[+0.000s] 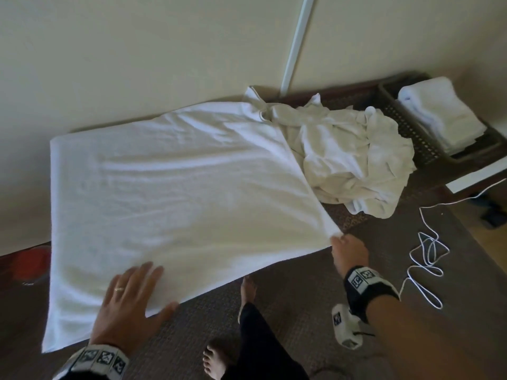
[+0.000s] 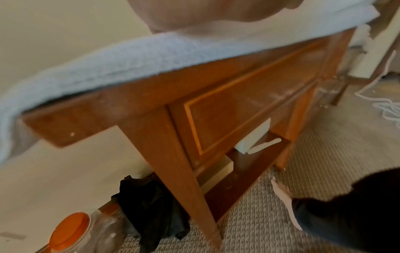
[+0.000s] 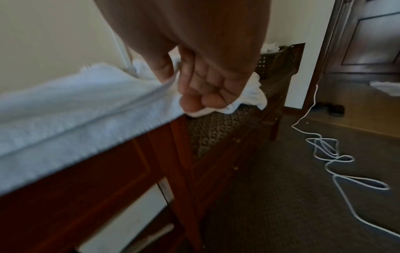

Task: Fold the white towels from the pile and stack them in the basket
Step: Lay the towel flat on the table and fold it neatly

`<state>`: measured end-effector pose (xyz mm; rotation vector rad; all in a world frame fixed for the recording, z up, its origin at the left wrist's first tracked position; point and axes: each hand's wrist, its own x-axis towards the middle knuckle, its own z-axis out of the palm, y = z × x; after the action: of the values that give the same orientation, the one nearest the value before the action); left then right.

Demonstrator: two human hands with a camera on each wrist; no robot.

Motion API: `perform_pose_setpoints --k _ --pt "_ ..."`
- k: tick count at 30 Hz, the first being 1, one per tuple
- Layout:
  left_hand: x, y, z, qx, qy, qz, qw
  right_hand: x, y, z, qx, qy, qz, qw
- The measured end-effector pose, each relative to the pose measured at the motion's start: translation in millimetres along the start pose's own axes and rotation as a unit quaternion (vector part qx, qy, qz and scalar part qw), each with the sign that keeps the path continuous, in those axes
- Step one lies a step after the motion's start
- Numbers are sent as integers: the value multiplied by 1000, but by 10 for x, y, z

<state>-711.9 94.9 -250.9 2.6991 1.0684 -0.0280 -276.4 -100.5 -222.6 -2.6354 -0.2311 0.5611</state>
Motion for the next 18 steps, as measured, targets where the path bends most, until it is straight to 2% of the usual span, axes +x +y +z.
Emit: perform_pose_setpoints --k 2,3,5,6,8,10,11,12,14,18 --pt "-119 -2 88 23 -13 6 1000 -137 150 93 13 7 14 1000" --pt "-167 -12 115 30 -9 5 1000 -204 175 126 3 31 -7 999" --pt "-226 -22 126 43 8 9 999 -344 151 176 -46 80 -114 989" --pt "-242 -36 126 50 9 7 999 -396 113 218 -81 88 -189 975" --pt "-293 -82 123 54 -2 -21 998 -522 -32 299 -160 61 -335 926" --pt "-380 -128 99 43 -13 -78 996 -623 -198 410 -239 7 -438 867" --pt "-429 -157 84 44 -10 -99 994 -653 -259 465 -276 -24 -465 841" --pt "-475 -179 65 48 -9 -114 992 -657 -295 509 -310 -58 -475 821" --pt "-561 -226 63 51 -13 -117 992 -604 -290 575 -359 -100 -462 805" --pt "-730 -311 -23 57 3 -135 989 -506 -235 573 -357 -74 -483 796"
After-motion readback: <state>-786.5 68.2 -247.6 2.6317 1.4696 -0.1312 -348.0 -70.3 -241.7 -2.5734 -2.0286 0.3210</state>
